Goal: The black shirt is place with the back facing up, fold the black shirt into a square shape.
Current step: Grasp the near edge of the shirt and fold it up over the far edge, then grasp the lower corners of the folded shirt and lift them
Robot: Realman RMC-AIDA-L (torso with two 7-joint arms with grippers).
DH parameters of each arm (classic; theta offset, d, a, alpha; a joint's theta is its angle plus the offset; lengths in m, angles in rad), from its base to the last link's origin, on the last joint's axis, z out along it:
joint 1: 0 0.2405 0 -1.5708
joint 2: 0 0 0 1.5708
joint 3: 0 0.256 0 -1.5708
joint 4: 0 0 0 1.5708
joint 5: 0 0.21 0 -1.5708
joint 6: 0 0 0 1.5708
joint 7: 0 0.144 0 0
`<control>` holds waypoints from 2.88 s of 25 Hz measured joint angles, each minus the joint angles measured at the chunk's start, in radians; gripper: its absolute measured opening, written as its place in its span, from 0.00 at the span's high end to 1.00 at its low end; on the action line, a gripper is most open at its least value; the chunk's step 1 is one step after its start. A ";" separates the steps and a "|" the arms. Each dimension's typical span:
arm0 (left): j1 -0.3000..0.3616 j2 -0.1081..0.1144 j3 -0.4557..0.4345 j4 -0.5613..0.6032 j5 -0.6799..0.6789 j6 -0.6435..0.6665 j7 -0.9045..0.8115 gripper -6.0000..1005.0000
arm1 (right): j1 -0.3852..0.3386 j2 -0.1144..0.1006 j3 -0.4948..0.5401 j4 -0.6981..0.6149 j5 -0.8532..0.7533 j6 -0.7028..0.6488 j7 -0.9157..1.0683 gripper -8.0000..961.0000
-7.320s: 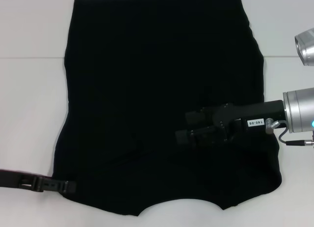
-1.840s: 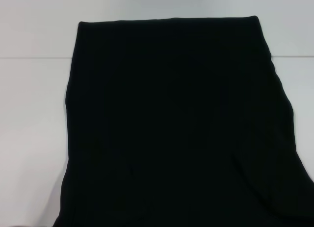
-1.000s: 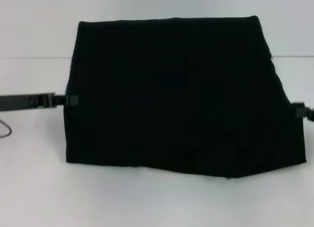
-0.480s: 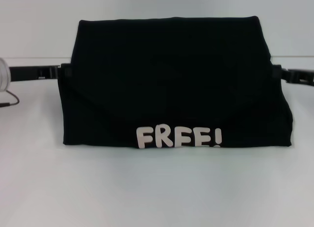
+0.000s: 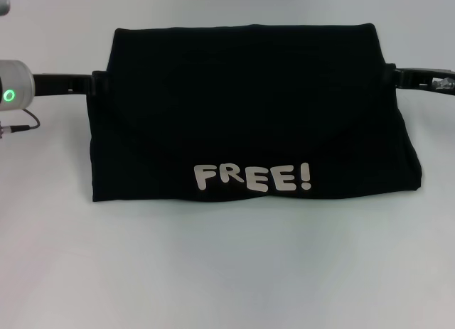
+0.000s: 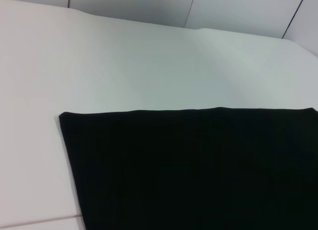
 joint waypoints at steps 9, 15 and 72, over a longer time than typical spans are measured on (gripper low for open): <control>-0.005 -0.015 0.076 -0.040 0.000 -0.083 -0.002 0.79 | -0.002 0.017 -0.004 0.034 0.004 0.051 0.000 0.96; 0.002 -0.033 0.108 -0.042 0.006 -0.128 -0.012 0.78 | -0.006 0.032 -0.031 0.025 0.004 0.062 -0.006 0.92; 0.323 -0.119 0.287 0.243 -0.146 0.290 -0.104 0.15 | -0.220 0.039 -0.106 -0.133 0.209 -0.362 0.001 0.25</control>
